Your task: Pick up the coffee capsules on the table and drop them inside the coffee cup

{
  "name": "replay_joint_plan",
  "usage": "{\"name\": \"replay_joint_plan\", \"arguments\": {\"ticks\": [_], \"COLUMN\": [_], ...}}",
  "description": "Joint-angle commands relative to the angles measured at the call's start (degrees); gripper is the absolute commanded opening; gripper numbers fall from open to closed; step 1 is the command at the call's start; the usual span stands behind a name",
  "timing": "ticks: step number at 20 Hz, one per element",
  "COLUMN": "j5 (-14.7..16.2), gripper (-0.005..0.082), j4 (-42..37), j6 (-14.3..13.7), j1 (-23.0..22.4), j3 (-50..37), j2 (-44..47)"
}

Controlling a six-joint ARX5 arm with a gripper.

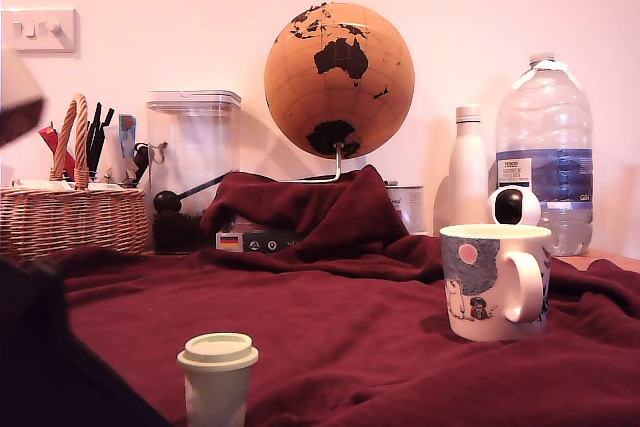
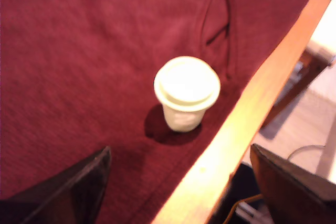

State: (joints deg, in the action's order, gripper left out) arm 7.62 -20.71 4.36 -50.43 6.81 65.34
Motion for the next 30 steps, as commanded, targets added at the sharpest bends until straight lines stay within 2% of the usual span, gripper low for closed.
{"name": "replay_joint_plan", "arguments": {"ticks": [1,10,21,25,26,30], "j5": [0.31,0.22,0.24,0.04,-1.11,-1.03], "gripper": [0.0766,0.0765,0.0765,0.0765,0.0765,0.0765], "j4": [0.02,4.52,2.38,0.37,0.55,1.44], "j6": [0.28,0.07,-0.28,3.23,4.20,4.72], "j1": [0.00,0.02,0.07,0.07,0.07,-0.11], "j3": [0.81,3.98,4.96,5.97,6.43,8.37], "j2": [0.96,1.11,1.95,3.32,4.15,7.67]}}
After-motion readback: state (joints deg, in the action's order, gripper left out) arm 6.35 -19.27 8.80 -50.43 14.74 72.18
